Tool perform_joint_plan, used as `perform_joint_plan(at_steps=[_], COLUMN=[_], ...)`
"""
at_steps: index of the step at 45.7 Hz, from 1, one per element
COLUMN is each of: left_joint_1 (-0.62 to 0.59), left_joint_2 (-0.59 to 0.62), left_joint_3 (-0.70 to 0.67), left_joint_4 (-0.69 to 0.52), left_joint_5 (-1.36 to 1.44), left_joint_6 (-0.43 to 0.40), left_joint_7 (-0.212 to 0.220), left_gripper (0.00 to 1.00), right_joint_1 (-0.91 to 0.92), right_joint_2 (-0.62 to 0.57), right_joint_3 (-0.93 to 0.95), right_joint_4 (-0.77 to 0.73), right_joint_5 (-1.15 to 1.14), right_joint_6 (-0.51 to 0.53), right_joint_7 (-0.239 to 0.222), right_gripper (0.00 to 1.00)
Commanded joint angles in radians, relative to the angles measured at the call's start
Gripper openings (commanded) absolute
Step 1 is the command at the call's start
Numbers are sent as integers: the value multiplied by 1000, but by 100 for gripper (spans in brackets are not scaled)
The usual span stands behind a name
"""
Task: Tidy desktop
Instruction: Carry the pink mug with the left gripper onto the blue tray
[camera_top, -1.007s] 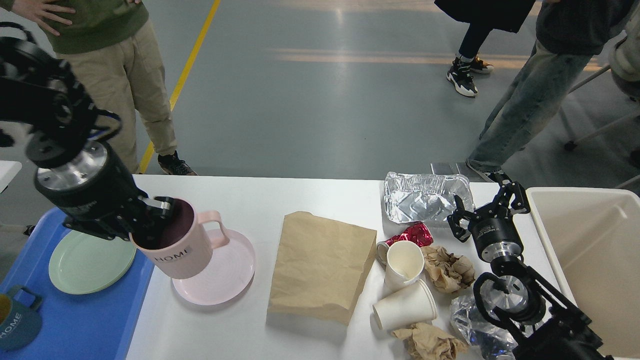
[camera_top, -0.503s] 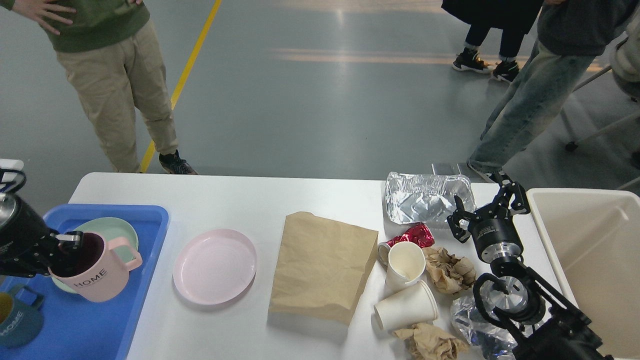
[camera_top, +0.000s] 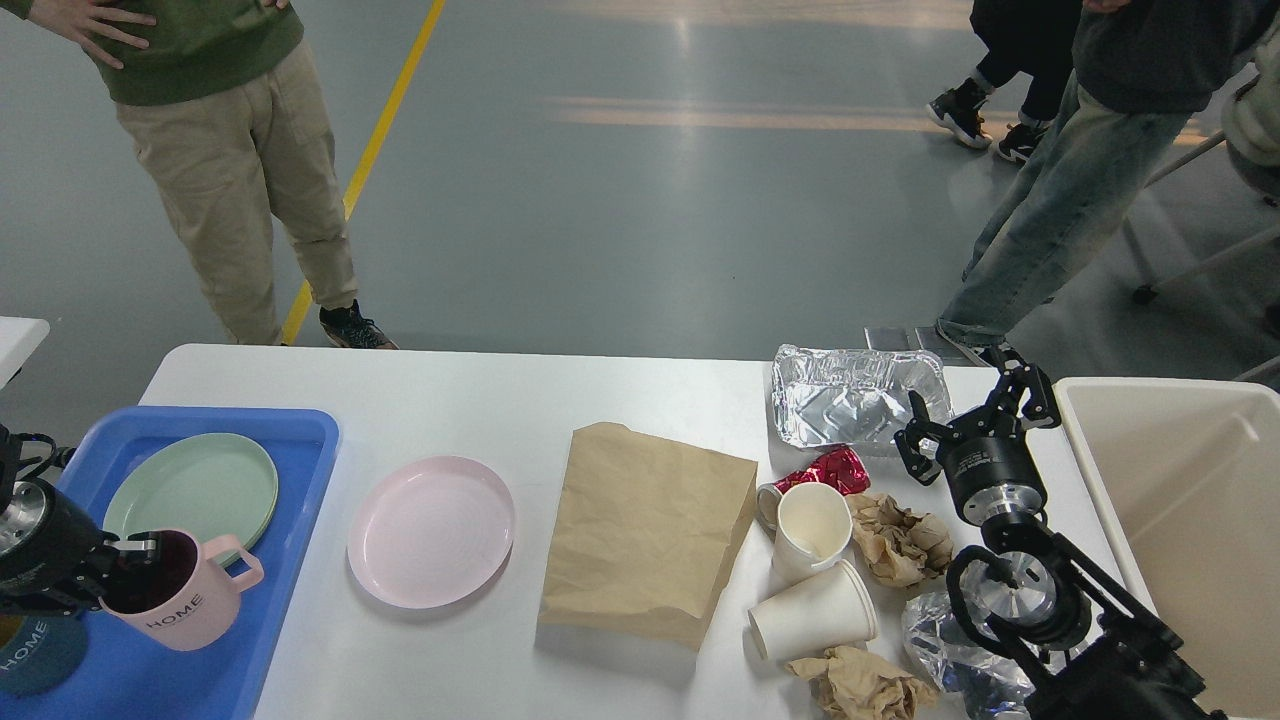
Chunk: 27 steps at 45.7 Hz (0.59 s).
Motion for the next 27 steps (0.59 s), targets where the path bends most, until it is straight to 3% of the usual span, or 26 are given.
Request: perform_joint_plan(at_steps=[1,14,27], left_joint_1=[8,83,99], left_joint_2=[4,15,15], left_joint_3=[2,-1,-1], left_joint_4=[-1,-7,-7], left_joint_5=[18,52,52], left_joint_6=[4,82,88], left_joint_7=[-3,-37,-40], left_gripper=[0,0,4], right_joint_1=[0,0,0], right_joint_2=[0,0,0], right_joint_3=[0,0,0], right_joint_4=[1,0,1], right_joint_5=[0,0,0], right_joint_6=[0,0,0], right_joint_7=[0,0,0], right_gripper=[100,100,100])
